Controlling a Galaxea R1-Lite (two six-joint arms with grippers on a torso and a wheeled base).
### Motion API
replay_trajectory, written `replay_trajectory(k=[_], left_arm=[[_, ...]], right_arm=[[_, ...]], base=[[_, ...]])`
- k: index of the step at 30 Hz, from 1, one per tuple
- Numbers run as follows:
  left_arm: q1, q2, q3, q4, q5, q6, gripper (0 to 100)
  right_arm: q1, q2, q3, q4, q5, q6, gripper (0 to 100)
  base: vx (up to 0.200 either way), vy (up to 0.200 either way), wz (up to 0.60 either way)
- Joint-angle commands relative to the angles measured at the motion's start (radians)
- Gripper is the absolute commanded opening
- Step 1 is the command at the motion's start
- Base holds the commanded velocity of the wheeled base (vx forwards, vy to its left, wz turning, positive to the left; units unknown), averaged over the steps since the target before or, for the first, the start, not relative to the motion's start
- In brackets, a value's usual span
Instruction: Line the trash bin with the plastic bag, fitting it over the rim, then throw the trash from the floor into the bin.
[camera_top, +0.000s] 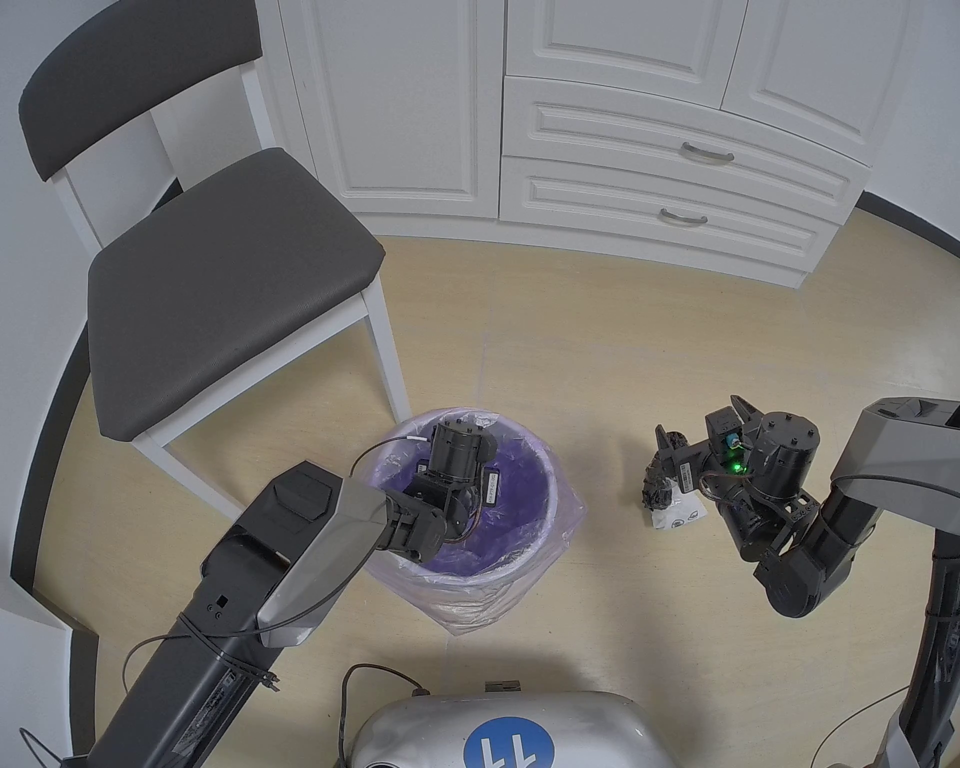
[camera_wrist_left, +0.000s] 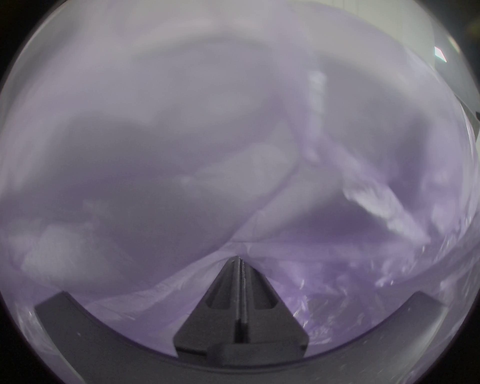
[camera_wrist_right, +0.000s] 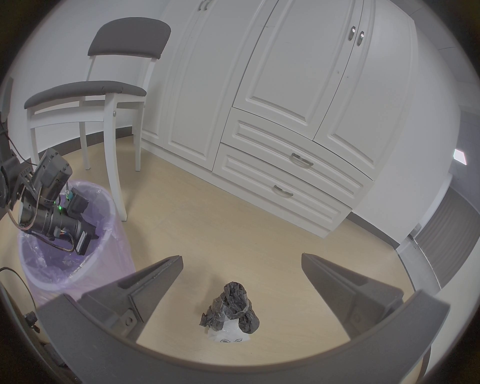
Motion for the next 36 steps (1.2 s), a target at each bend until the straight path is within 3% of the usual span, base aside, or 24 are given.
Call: replay_trajectory(k=[1,12,21,36], left_arm=[[0.002,-0.007,0.000,-0.027,0.000,-0.016,0],[0.023,-0.039,0.000,-0.087,0.025,-0.010,0],[0.020,-0.050,0.000,-0.052,0.030,-0.008,0],[-0.008,-0.200,0.460,-0.077,0.030,0.010,0]], right_arm=[[0.000,0.008,-0.001,-0.001,0.000,0.000,100],[0.000,0.010,-0.001,-0.001,0.001,0.000,100],[0.002,0.025,-0.010,-0.005,0.001,0.000,100],[-0.001,0.028,-0.002,-0.017,0.001,-0.014,100]], base=[[0.000,0.000,0.00],[0.000,0.000,0.00],[0.000,0.000,0.00],[0.000,0.000,0.00]])
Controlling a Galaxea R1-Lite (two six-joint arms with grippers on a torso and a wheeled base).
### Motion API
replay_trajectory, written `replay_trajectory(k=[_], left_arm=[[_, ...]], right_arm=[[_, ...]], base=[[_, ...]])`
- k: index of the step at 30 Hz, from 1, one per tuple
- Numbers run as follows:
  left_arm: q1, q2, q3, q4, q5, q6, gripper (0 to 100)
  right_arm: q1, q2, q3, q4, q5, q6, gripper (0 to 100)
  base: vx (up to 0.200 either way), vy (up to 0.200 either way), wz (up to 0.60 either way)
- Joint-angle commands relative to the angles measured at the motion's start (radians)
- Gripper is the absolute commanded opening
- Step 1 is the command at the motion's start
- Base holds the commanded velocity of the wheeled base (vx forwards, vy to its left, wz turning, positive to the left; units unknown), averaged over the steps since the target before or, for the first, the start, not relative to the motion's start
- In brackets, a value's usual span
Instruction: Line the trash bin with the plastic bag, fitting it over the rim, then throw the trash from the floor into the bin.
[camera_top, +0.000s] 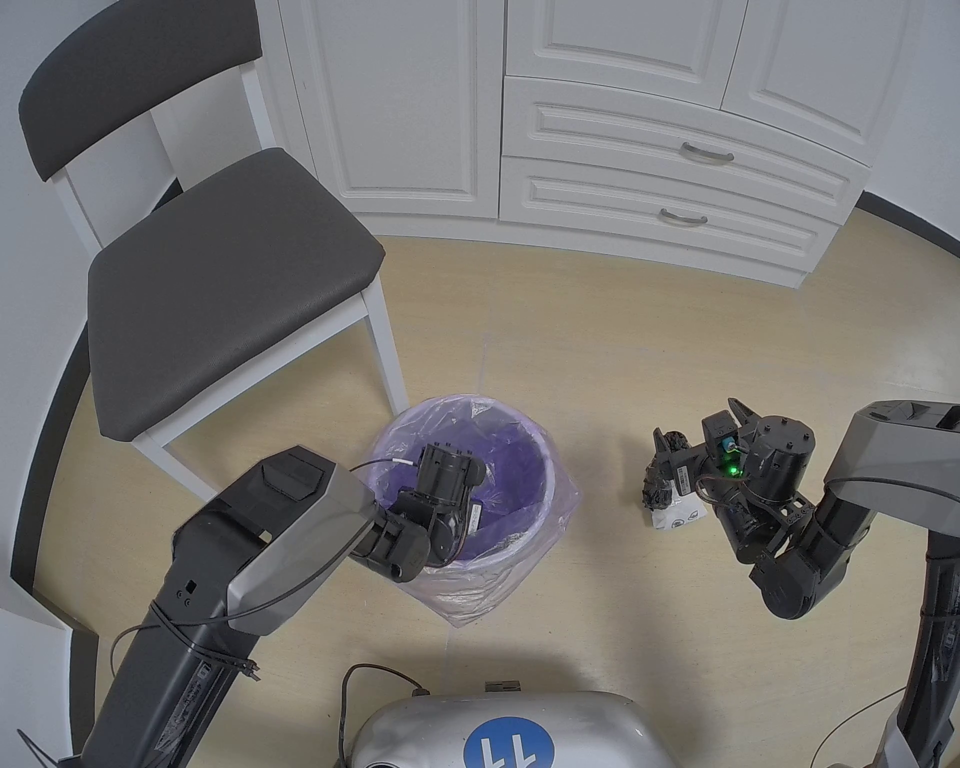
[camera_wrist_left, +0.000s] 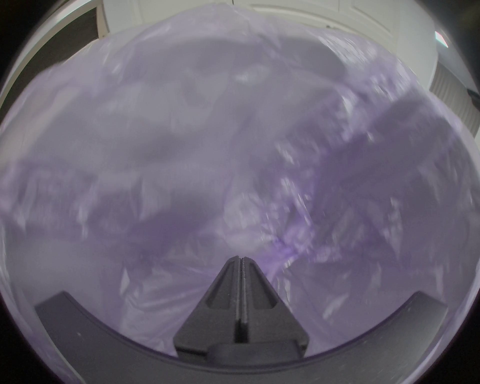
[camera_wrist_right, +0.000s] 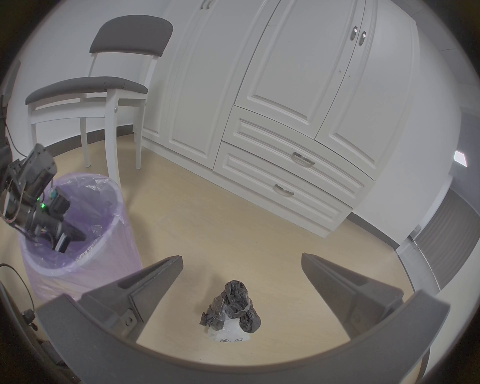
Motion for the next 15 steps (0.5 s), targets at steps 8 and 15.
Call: replay_trajectory(k=[8,15], left_arm=[[-0.023,-0.078,0.231,-0.097,-0.007,0.002,0],[-0.060,-0.072,0.228,-0.100,-0.007,-0.007,0]], right_arm=[[0.001,0.003,0.014,-0.005,0.000,-0.006,100],[-0.001,0.004,0.015,-0.005,0.000,-0.008,100]], base=[[0.000,0.000,0.00],[0.000,0.000,0.00]])
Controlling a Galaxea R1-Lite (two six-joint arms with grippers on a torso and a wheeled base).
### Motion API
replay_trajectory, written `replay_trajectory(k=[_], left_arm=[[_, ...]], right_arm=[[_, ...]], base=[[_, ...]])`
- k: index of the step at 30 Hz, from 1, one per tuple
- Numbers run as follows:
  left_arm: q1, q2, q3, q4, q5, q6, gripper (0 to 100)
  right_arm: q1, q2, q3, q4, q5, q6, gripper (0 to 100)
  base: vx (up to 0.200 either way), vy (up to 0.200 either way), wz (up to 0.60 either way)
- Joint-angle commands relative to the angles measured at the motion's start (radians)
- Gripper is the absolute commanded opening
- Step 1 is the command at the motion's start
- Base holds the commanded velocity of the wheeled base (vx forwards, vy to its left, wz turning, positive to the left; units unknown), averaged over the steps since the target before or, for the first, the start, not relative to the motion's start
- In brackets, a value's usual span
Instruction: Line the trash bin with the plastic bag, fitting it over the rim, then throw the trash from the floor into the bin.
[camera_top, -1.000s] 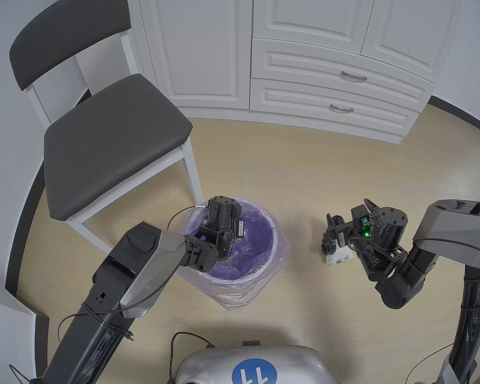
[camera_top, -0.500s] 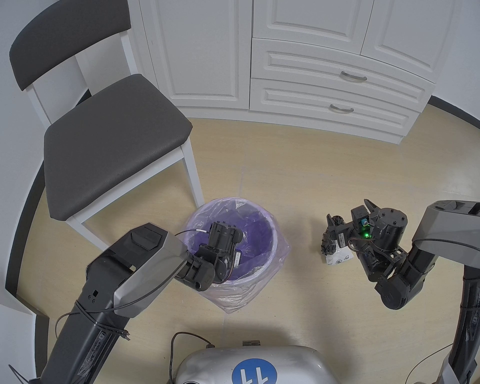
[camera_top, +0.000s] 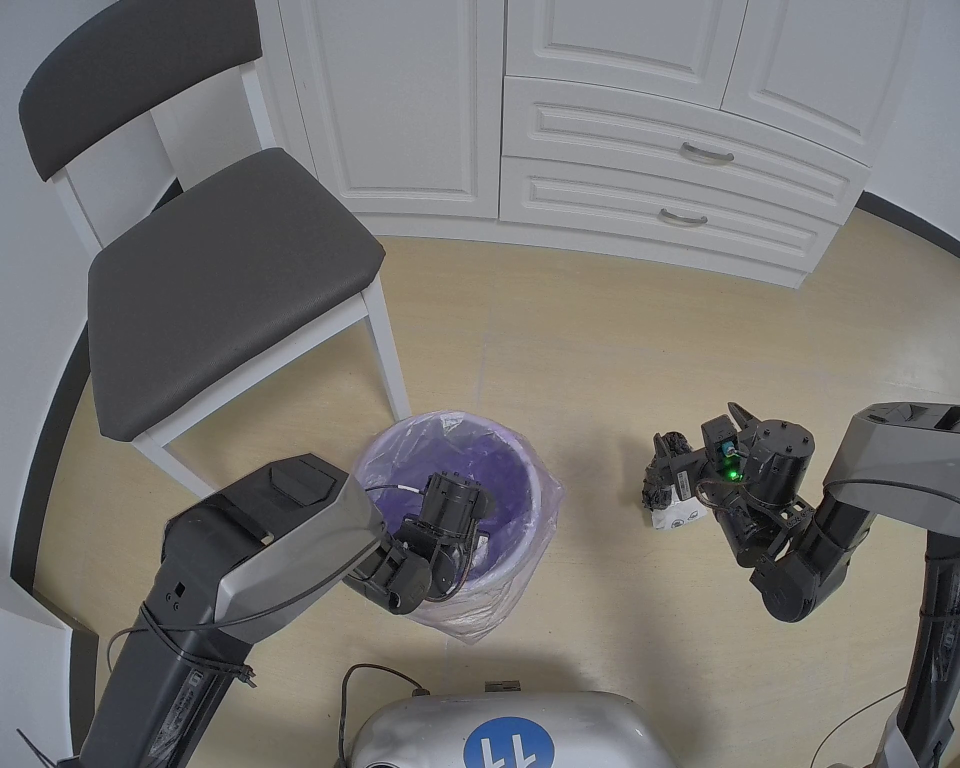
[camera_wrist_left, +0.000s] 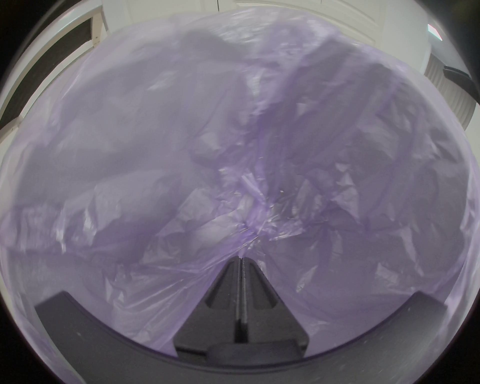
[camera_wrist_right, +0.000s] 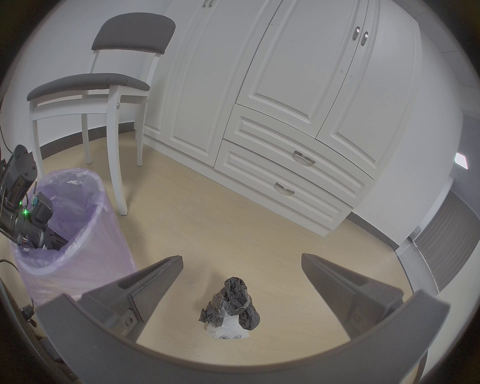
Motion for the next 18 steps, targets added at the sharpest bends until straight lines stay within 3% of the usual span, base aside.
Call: replay_trajectory(k=[1,7,14,18], left_arm=[[-0.023,0.000,-0.026,0.003,0.001,-0.003,0],[-0.051,0.008,-0.076,0.021,0.001,-0.001,0],[-0.079,0.059,-0.303,0.172,0.001,-0.041,0],[-0.077,0.055,-0.355,0.254,0.001,-0.082,0]], right_arm=[[0.001,0.000,0.001,0.000,0.000,0.000,100],[0.001,0.000,0.003,0.000,0.000,0.000,100],[-0.001,-0.002,0.007,0.000,0.000,0.000,100],[-0.001,0.001,0.007,0.000,0.000,0.000,100]], base=[[0.000,0.000,0.00],[0.000,0.000,0.00],[0.000,0.000,0.00],[0.000,0.000,0.00]])
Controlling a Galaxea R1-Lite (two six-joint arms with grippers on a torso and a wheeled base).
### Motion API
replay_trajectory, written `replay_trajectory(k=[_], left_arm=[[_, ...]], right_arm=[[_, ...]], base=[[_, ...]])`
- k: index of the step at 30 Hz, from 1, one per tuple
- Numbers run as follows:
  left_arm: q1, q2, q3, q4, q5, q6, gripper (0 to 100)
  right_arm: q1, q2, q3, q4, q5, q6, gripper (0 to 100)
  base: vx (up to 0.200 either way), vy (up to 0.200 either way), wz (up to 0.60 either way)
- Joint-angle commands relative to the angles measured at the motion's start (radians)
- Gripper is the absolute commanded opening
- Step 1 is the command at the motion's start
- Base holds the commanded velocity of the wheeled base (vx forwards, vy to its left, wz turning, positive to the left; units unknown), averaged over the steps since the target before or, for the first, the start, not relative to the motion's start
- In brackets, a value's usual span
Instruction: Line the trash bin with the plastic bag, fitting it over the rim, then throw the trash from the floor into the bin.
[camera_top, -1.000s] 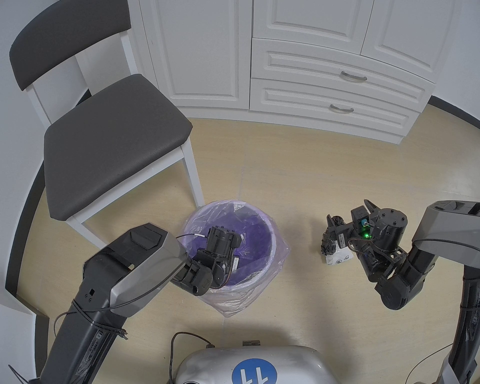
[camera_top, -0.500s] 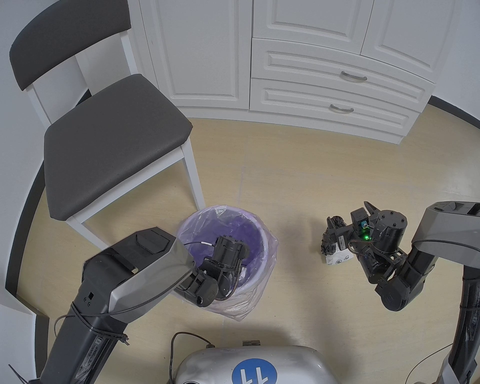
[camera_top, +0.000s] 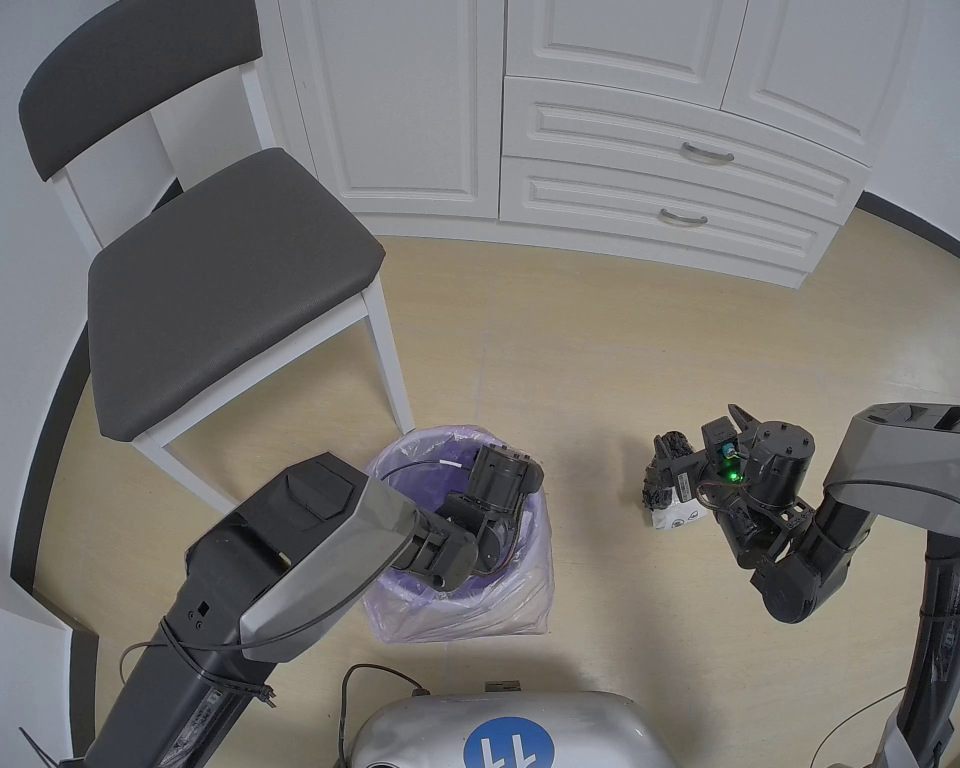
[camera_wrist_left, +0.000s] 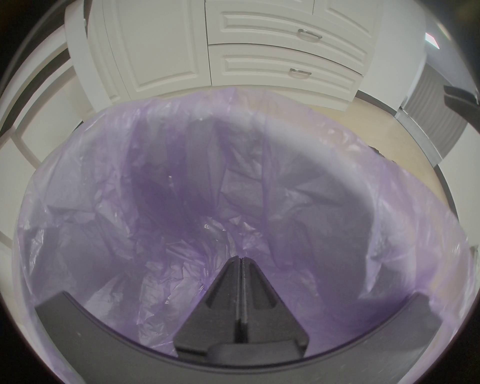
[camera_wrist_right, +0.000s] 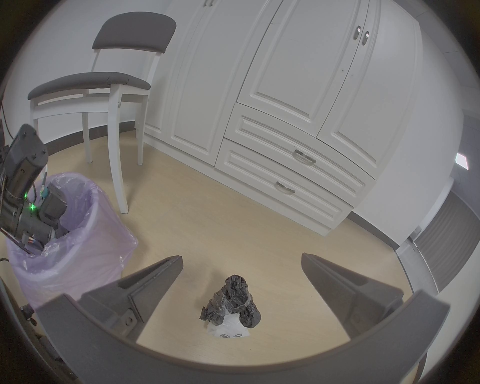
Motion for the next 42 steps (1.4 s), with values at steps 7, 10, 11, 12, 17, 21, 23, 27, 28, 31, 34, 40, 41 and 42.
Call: replay_trajectory(k=[7,10,11,12,17,21,23,27,28,31,34,40,41,42], left_arm=[[0.020,-0.027,0.030,0.042,0.009,-0.071,0],[0.022,-0.062,0.109,0.012,0.009,-0.087,0],[0.022,-0.076,0.139,-0.007,0.009,-0.091,0],[0.023,-0.083,0.161,-0.022,0.008,-0.091,0],[0.023,-0.119,0.302,-0.160,0.009,-0.085,0],[0.025,-0.128,0.368,-0.252,0.014,-0.083,0],[0.026,-0.129,0.374,-0.274,0.022,-0.083,0],[0.031,-0.151,0.409,-0.370,0.052,-0.082,0],[0.031,-0.171,0.435,-0.386,0.052,-0.077,0],[0.023,-0.224,0.500,-0.418,0.049,-0.073,0],[0.005,-0.318,0.603,-0.494,0.043,-0.074,0],[-0.001,-0.482,0.814,-0.643,0.028,-0.048,0],[-0.001,-0.482,0.814,-0.643,0.028,-0.048,0],[0.008,-0.540,0.894,-0.697,0.005,-0.011,0]], right_arm=[[0.003,0.007,0.002,0.000,0.000,-0.003,100],[0.004,0.017,0.002,-0.006,0.000,-0.012,100],[0.006,0.023,0.002,-0.014,0.000,-0.014,100],[0.007,0.030,0.002,-0.019,0.000,-0.016,100],[0.015,0.057,0.005,-0.019,0.001,-0.032,100],[0.024,0.072,0.005,-0.019,0.001,-0.034,100],[0.026,0.073,0.005,-0.019,0.001,-0.034,100],[0.042,0.078,0.008,-0.019,0.003,-0.031,100],[0.047,0.076,0.012,-0.019,0.008,-0.028,100],[0.059,0.063,0.039,-0.019,0.017,-0.025,100],[0.082,0.044,0.070,-0.019,0.044,-0.016,100],[0.119,0.029,0.096,-0.019,0.047,0.012,100],[0.119,0.029,0.096,-0.019,0.047,0.012,100],[0.128,0.027,0.094,-0.019,0.047,0.026,100]], base=[[0.000,0.000,0.00],[0.000,0.000,0.00],[0.000,0.000,0.00],[0.000,0.000,0.00],[0.000,0.000,0.00],[0.000,0.000,0.00],[0.000,0.000,0.00],[0.000,0.000,0.00],[0.000,0.000,0.00],[0.000,0.000,0.00],[0.000,0.000,0.00],[0.000,0.000,0.00],[0.000,0.000,0.00],[0.000,0.000,0.00]])
